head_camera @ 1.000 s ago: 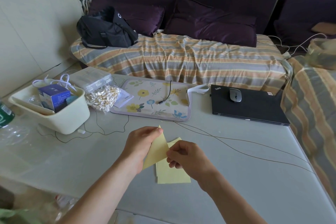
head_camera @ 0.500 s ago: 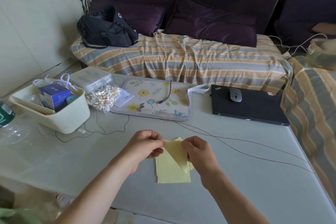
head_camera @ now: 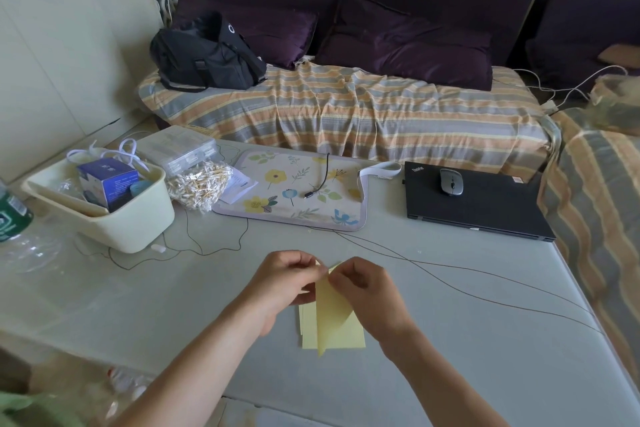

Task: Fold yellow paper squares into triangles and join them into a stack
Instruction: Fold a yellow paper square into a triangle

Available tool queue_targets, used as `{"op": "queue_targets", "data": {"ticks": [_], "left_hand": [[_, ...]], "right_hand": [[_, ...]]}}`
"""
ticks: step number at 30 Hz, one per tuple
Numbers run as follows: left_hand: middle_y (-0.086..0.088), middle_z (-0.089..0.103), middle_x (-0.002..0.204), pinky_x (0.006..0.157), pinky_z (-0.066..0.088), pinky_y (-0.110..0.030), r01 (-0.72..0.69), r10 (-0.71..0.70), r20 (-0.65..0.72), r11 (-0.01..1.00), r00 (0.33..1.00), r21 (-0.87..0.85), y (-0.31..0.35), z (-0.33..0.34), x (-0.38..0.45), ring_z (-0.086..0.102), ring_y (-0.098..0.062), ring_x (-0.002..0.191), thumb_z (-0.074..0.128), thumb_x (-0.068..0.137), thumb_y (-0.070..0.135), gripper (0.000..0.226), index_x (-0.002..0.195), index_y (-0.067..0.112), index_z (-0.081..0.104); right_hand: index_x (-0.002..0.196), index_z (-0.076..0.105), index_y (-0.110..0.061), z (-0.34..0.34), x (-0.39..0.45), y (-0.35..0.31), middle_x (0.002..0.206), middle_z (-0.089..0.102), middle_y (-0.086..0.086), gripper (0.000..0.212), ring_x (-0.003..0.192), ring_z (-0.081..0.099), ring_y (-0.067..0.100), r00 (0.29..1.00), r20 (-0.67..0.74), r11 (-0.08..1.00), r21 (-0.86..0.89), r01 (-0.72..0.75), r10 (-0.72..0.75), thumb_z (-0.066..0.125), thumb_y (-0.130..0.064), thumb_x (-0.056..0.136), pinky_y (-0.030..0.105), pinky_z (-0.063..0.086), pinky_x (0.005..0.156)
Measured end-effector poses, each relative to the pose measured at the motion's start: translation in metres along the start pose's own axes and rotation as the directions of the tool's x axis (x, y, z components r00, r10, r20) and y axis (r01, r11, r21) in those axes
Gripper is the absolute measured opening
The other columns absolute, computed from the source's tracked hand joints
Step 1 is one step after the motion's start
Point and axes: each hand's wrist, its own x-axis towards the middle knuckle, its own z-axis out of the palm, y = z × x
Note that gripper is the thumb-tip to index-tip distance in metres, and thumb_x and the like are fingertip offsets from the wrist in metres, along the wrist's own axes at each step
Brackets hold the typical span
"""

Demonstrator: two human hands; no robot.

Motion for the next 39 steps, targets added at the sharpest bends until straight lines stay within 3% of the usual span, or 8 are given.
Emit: {"op": "queue_targets", "data": {"ticks": [4, 13, 17, 21, 29, 34, 37, 39], "left_hand": [[-0.006, 0.074, 0.075, 0.075, 0.064, -0.032, -0.041, 0.042, -0.037, 0.999, 0.998, 0.033, 0.000, 0.001, -0.001, 0.071, -0.017, 0.070, 0.069, 0.090, 0.003, 0.012, 0.080, 0.006, 0.076], [-0.012, 0.078, 0.084, 0.073, 0.061, -0.025, -0.085, 0.090, -0.051, 0.991, 0.995, 0.108, -0.005, 0.005, -0.003, 0.075, -0.020, 0.078, 0.071, 0.087, 0.005, 0.012, 0.081, 0.010, 0.079], [-0.011, 0.077, 0.081, 0.077, 0.063, -0.029, -0.098, 0.104, -0.058, 0.991, 0.993, 0.092, -0.004, 0.005, -0.003, 0.074, -0.019, 0.073, 0.075, 0.086, 0.005, 0.009, 0.080, 0.010, 0.080], [-0.015, 0.077, 0.084, 0.078, 0.063, -0.031, -0.103, 0.105, -0.037, 0.993, 0.994, 0.059, -0.005, 0.006, -0.004, 0.074, -0.022, 0.074, 0.073, 0.089, 0.006, 0.009, 0.084, 0.008, 0.080], [-0.006, 0.078, 0.079, 0.084, 0.061, -0.033, -0.148, 0.162, -0.117, 0.982, 0.980, 0.114, -0.005, 0.008, -0.002, 0.076, -0.021, 0.077, 0.073, 0.086, 0.012, 0.010, 0.080, 0.016, 0.080], [-0.005, 0.076, 0.077, 0.075, 0.059, -0.022, -0.132, 0.138, -0.094, 0.989, 0.986, 0.072, -0.005, 0.012, -0.003, 0.073, -0.012, 0.069, 0.070, 0.092, 0.011, 0.011, 0.086, 0.011, 0.079], [-0.005, 0.078, 0.080, 0.084, 0.060, -0.029, -0.133, 0.139, -0.040, 0.983, 0.990, 0.123, -0.007, 0.011, -0.004, 0.075, -0.014, 0.074, 0.073, 0.091, 0.018, 0.010, 0.085, 0.014, 0.080], [-0.003, 0.078, 0.079, 0.086, 0.061, -0.033, -0.149, 0.162, -0.076, 0.977, 0.984, 0.150, -0.008, 0.010, -0.004, 0.077, -0.017, 0.077, 0.075, 0.089, 0.019, 0.009, 0.082, 0.016, 0.080]], "right_hand": [[0.074, 0.067, -0.022, 0.000, -0.001, 0.001, 0.067, 0.065, -0.011, 0.016, 0.058, 0.052, -0.002, 0.997, -0.054, 0.989, -0.140, 0.050, -0.058, 0.066, -0.022, 0.091, 0.011, 0.039, 0.055], [0.079, 0.068, -0.016, 0.002, -0.003, -0.003, 0.070, 0.067, -0.009, 0.012, 0.068, 0.058, 0.001, 0.979, -0.066, 0.961, -0.215, 0.176, -0.194, 0.065, -0.013, 0.090, 0.009, 0.042, 0.060], [0.079, 0.067, -0.013, 0.000, -0.002, -0.004, 0.072, 0.068, -0.005, 0.011, 0.072, 0.058, 0.009, 0.971, -0.076, 0.951, -0.233, 0.204, -0.227, 0.065, -0.010, 0.089, 0.011, 0.042, 0.060], [0.079, 0.067, -0.013, -0.001, -0.002, -0.005, 0.068, 0.065, -0.005, 0.011, 0.066, 0.054, 0.004, 0.963, -0.081, 0.936, -0.269, 0.227, -0.256, 0.065, -0.009, 0.089, 0.011, 0.041, 0.058], [0.082, 0.068, -0.019, 0.001, -0.001, -0.004, 0.073, 0.067, -0.011, 0.013, 0.072, 0.058, -0.003, 0.981, -0.099, 0.970, -0.198, 0.144, -0.165, 0.064, -0.016, 0.093, 0.009, 0.042, 0.060], [0.080, 0.066, -0.019, 0.002, 0.000, -0.004, 0.072, 0.065, -0.011, 0.015, 0.070, 0.056, -0.007, 0.981, -0.105, 0.962, -0.237, 0.134, -0.162, 0.063, -0.014, 0.094, 0.009, 0.041, 0.061], [0.078, 0.065, -0.021, 0.001, 0.001, -0.003, 0.072, 0.065, -0.010, 0.016, 0.070, 0.056, -0.006, 0.979, -0.117, 0.960, -0.245, 0.136, -0.168, 0.064, -0.015, 0.093, 0.009, 0.041, 0.061], [0.081, 0.068, -0.017, 0.002, 0.000, -0.003, 0.074, 0.067, -0.010, 0.013, 0.070, 0.056, -0.005, 0.980, -0.104, 0.963, -0.229, 0.142, -0.169, 0.065, -0.015, 0.094, 0.010, 0.042, 0.062]]}}
